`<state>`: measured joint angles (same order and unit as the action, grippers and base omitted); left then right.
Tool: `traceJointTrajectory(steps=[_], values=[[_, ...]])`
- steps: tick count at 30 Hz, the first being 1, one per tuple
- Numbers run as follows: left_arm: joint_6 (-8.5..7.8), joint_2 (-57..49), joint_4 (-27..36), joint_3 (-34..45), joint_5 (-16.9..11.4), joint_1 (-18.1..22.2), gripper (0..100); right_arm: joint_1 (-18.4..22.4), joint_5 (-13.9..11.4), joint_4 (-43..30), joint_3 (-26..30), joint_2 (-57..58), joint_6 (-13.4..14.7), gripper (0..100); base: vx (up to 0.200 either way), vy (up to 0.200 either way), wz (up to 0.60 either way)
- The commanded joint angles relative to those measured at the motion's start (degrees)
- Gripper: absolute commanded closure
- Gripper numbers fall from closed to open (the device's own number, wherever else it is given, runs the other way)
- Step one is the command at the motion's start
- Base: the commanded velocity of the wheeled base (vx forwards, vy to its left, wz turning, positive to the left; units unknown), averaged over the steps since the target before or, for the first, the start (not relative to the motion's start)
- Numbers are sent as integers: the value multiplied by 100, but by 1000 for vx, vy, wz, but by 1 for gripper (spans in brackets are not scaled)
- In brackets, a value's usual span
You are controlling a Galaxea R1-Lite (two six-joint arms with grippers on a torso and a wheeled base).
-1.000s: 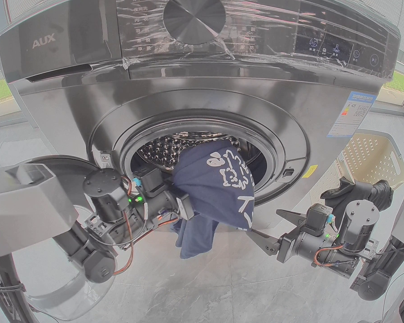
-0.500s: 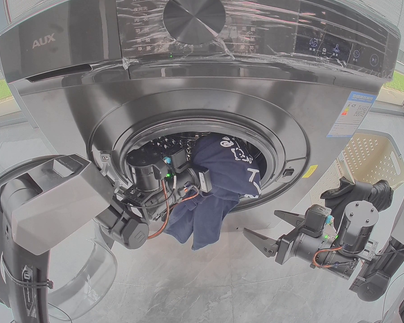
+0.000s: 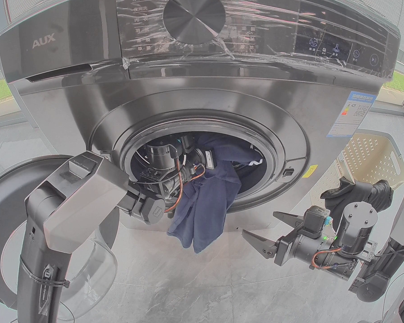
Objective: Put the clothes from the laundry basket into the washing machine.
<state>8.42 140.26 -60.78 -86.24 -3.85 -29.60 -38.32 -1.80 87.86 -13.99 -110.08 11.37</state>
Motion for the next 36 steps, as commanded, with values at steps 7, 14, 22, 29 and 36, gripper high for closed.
traceJointTrajectory(steps=[7, 14, 22, 29, 36], values=[[28, 432, 638, -1194, 473, 226, 100, -9, -4, 3, -16, -22, -4, 0, 0, 0, 0], [467, 141, 1007, -825, 517, 51, 0, -9, -4, 3, -16, -22, -4, 0, 0, 0, 0], [529, -737, 1710, 371, 394, -99, 0, -9, 5, 3, -16, -22, -4, 0, 0, 0, 0], [239, -1010, 2018, 1329, -45, -301, 0, -9, -4, 3, -16, -13, -4, 0, 0, 0, 0], [116, -773, 1956, 1417, -107, -345, 0, -9, -4, 3, -24, -13, -4, 0, 0, 0, 0]])
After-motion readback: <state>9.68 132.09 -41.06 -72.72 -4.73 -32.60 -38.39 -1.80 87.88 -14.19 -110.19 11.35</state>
